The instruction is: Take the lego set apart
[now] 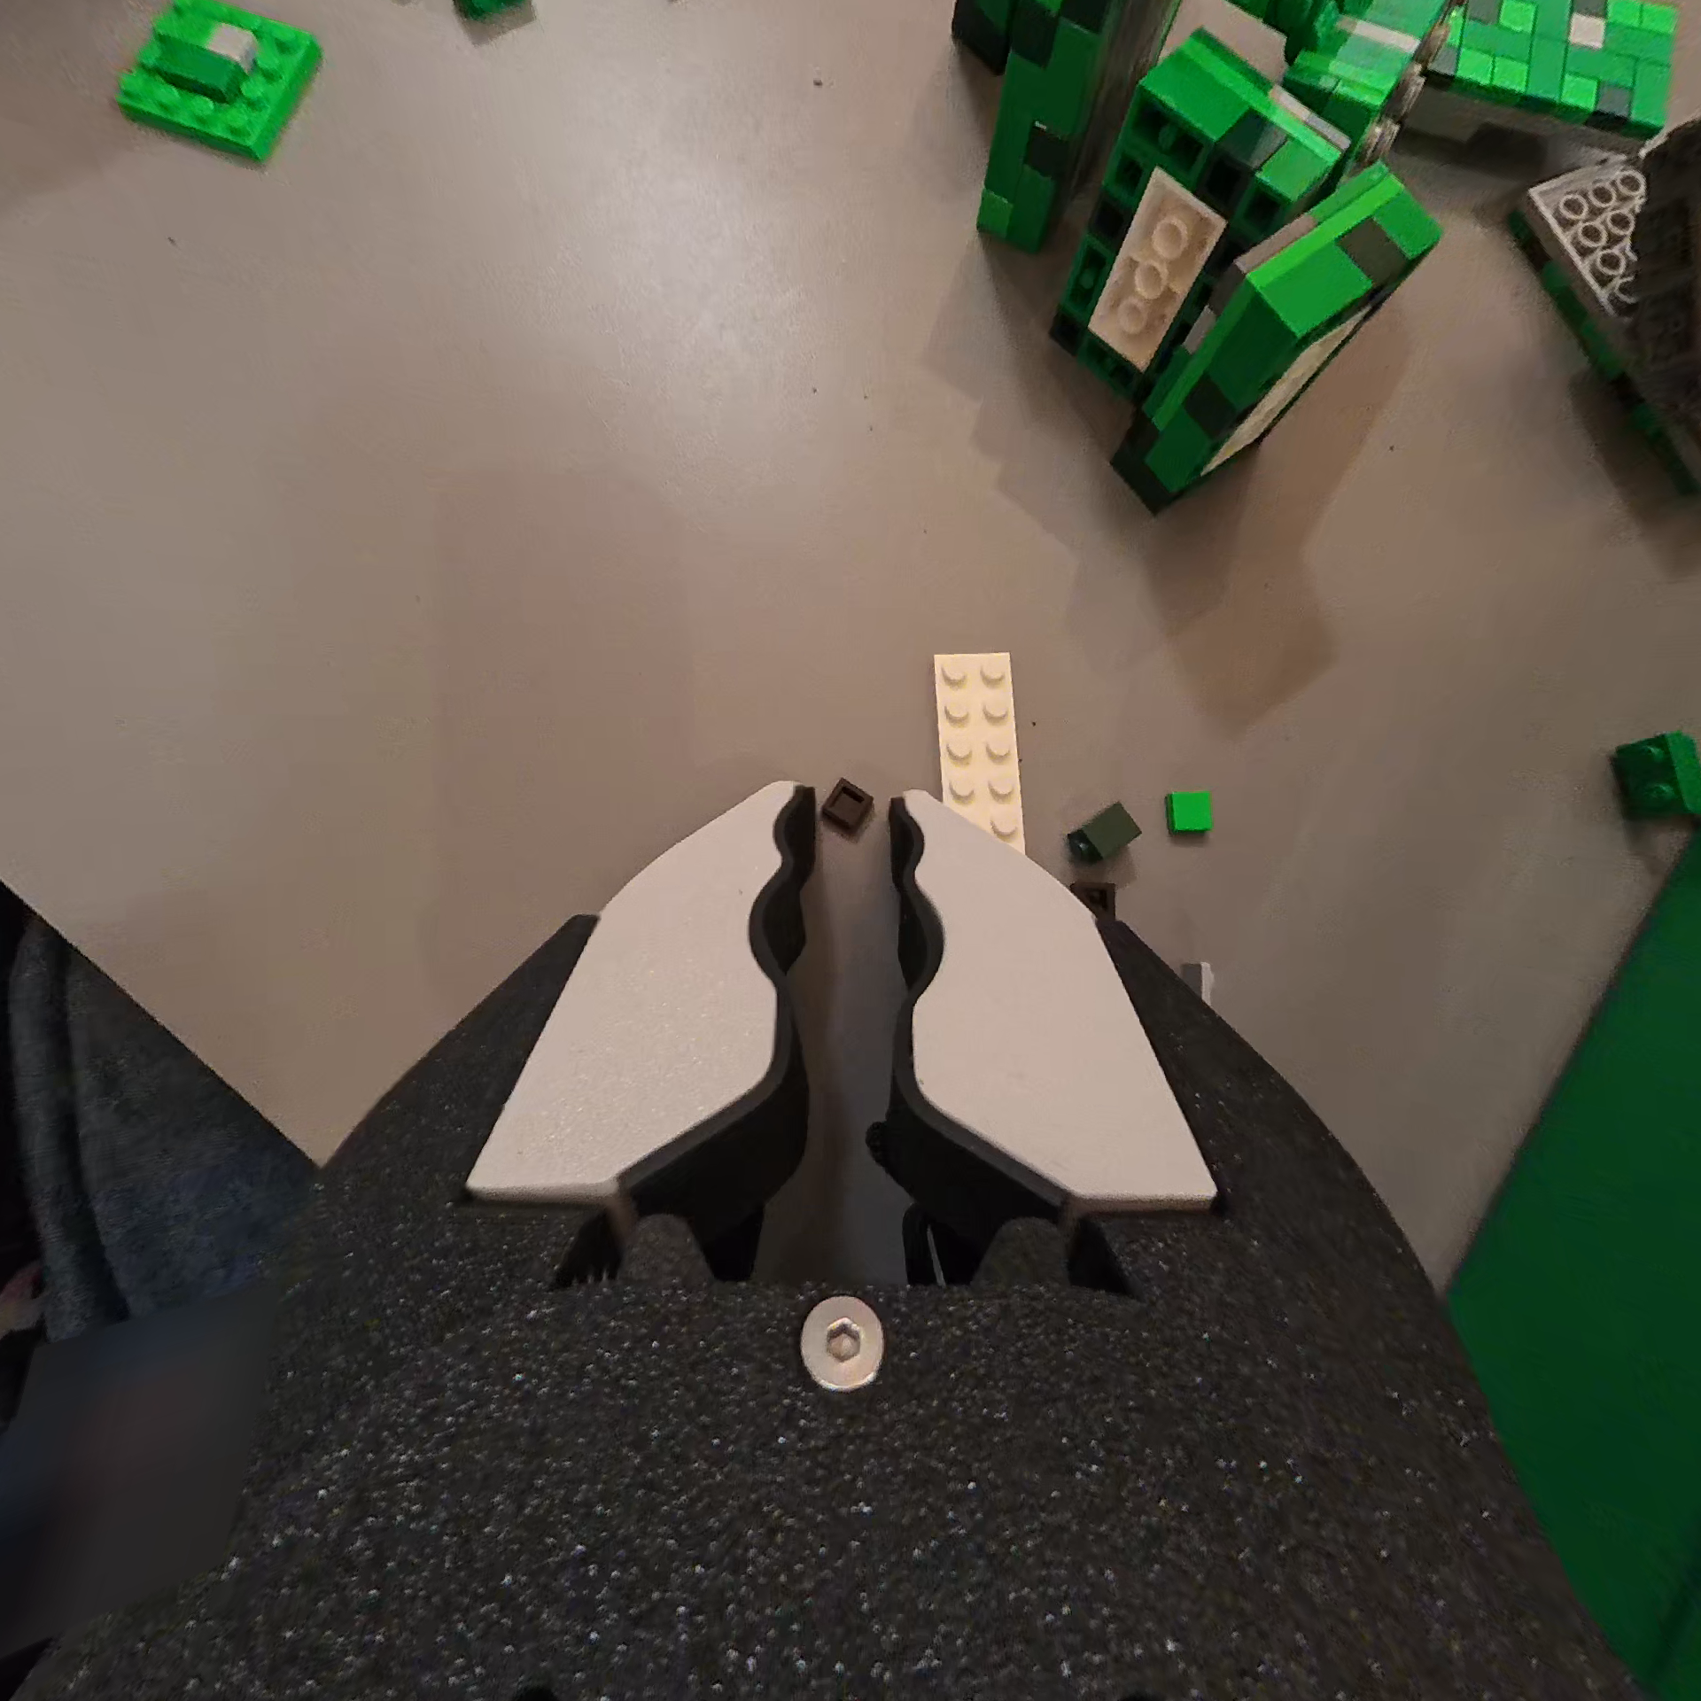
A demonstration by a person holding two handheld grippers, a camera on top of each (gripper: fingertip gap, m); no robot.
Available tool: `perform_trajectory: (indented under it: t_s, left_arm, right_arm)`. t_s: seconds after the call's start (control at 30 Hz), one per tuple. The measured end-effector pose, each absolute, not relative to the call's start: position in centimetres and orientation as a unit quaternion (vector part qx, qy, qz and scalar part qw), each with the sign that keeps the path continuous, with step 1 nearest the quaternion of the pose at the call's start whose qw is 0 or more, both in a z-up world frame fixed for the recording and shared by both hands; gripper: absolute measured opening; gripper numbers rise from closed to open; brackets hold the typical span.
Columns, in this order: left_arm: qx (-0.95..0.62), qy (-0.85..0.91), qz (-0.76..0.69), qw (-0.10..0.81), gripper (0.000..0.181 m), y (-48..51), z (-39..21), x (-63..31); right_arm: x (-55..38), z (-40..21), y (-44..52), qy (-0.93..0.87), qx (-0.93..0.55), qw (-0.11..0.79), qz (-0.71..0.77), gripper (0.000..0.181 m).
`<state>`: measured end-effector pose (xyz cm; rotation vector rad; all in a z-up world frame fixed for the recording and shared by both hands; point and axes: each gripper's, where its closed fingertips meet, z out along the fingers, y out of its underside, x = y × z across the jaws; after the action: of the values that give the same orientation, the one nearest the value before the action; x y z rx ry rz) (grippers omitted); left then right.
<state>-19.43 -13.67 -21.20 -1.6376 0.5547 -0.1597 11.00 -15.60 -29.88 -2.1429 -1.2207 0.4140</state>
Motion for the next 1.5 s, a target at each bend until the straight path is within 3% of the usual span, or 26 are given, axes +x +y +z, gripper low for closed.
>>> perform_trajectory:
  t_s: [0.4, 0.7, 1.03, 1.3, 1.5]
  left_arm:
    - [-0.717, 0.269, -0.059, 0.641, 0.03, -14.0, -21.4, -18.7]
    - [-0.72, 0.279, -0.047, 0.634, 0.028, -13.8, -22.0, -18.7]
    - [-0.726, 0.27, -0.093, 0.625, 0.026, -13.3, -22.6, -19.0]
    - [-0.721, 0.293, -0.072, 0.624, 0.026, -13.4, -22.9, -18.5]
    - [-0.719, 0.292, -0.069, 0.627, 0.025, -13.4, -22.9, -18.5]
  right_arm:
    - [9.5, -29.2, -14.8, -0.495, -0.789, 0.349, 0.098, 0.007]
    - [-1.5, -26.5, -13.4, -0.547, -0.694, 0.452, 0.125, 0.007]
    - [-9.0, -29.0, -12.1, -0.632, -0.646, 0.422, 0.074, 0.008]
    - [-8.7, -27.0, -12.3, -0.584, -0.634, 0.487, 0.141, 0.017]
    - [-4.7, -22.8, -9.0, -0.441, -0.661, 0.593, 0.135, 0.017]
